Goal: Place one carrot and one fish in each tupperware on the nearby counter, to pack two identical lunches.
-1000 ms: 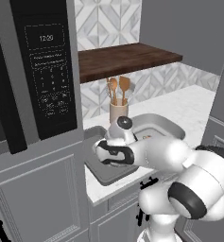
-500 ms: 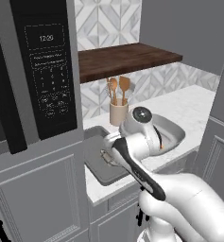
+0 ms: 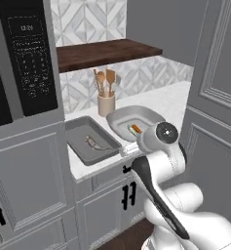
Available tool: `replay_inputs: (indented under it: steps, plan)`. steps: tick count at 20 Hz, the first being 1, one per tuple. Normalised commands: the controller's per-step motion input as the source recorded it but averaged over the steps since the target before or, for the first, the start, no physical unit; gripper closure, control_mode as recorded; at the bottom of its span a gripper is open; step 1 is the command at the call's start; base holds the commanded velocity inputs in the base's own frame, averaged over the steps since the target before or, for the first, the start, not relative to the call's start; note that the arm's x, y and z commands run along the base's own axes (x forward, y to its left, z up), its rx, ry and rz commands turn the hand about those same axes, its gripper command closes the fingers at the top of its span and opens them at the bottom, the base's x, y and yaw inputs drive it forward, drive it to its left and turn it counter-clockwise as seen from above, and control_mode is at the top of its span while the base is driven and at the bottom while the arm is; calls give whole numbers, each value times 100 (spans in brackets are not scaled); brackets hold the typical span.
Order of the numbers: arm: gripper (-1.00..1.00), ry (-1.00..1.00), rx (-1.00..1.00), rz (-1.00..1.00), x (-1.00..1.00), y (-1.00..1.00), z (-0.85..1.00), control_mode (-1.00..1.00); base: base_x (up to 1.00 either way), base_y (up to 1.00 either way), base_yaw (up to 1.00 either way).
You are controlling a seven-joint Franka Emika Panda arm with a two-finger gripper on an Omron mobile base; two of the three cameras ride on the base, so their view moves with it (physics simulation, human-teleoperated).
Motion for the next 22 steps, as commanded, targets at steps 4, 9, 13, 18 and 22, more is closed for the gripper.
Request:
replay_inputs:
  steps: [4,9,13,18,22]
  plan:
    - [-100,0,0,0,0,0,0,100,-100,13,-24]
    - [-100,0,0,0,0,0,0,100,-100,54,-41]
    - [-100,0,0,0,0,0,0,100,-92,27,-75]
    - [-100,0,0,0,0,0,0,100,-43,7,-97]
    - [-100,0,0,0,0,0,0,100,-1,-15,-98]
